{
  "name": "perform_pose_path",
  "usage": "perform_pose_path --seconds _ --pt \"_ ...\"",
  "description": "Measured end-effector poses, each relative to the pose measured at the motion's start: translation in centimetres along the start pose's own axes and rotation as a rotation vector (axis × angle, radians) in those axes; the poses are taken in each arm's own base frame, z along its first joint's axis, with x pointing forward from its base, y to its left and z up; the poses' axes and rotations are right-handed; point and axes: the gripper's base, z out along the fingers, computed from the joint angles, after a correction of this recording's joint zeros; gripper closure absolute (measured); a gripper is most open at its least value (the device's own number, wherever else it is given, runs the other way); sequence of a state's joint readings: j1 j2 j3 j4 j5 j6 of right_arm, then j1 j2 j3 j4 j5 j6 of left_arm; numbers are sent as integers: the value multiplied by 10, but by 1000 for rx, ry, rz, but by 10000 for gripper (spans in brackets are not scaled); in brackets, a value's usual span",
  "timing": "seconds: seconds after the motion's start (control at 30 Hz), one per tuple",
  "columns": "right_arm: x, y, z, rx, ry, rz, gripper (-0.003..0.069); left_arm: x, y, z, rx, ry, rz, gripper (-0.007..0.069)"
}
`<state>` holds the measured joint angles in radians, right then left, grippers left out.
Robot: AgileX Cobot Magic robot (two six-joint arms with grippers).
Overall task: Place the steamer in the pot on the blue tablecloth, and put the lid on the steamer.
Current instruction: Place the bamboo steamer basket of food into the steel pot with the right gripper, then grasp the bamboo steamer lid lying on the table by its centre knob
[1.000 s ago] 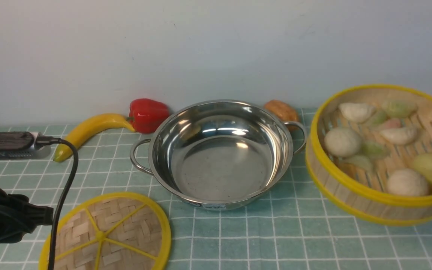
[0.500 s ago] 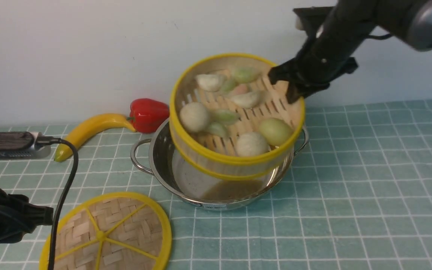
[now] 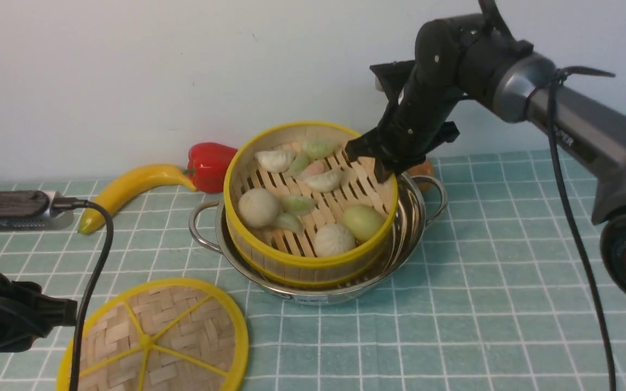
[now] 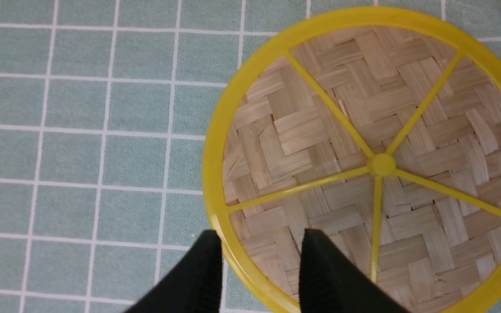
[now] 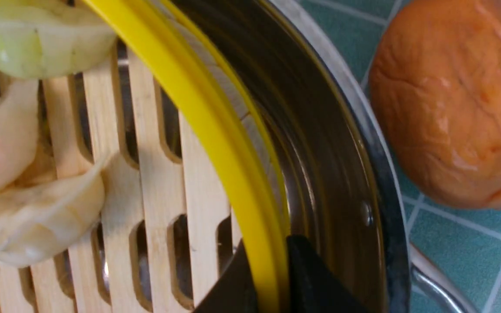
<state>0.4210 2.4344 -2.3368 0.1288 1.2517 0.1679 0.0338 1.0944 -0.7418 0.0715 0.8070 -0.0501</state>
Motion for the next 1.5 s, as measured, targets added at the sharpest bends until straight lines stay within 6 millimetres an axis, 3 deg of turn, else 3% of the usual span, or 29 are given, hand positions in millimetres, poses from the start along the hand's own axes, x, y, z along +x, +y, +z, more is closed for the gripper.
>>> perform_pose_path --seconds 0.2,0.53,0.67,0.73,0.77,0.83,1.03,1.1,1.13,1.2,1.3,1.37,1.5 --pt "5 -6 25 38 41 -3 591 0 0 0 0 0 0 382" --pt "5 -7 25 37 37 3 585 -1 0 0 1 -7 0 382" --pt "4 -6 24 30 35 13 522 -2 -1 0 13 -26 -11 382" --pt "4 -5 24 21 28 20 442 -2 -2 0 24 -26 -19 382" --pt "3 -5 24 21 27 20 435 -2 -2 0 25 -26 -18 382" --pt "3 -4 24 13 27 25 338 -3 -3 0 32 -28 -22 382" --pt "0 -3 12 12 -1 20 207 -8 -6 4 68 -67 -46 382" --pt "-5 -1 -10 22 -44 8 172 -11 -9 12 90 -53 -44 382" --pt "-10 -1 -33 37 -91 -4 159 -12 -11 21 113 -22 -40 382" --pt "-12 -1 -49 50 -125 -14 155 -13 -13 28 127 0 -41 382" --pt "-17 2 -137 85 -299 -56 148 -17 -20 59 181 63 -51 382" --pt "-14 5 -179 80 -382 -65 148 -18 -22 72 197 85 -44 382" --pt "7 11 -279 43 -571 -87 147 -17 -25 96 214 138 -18 382"
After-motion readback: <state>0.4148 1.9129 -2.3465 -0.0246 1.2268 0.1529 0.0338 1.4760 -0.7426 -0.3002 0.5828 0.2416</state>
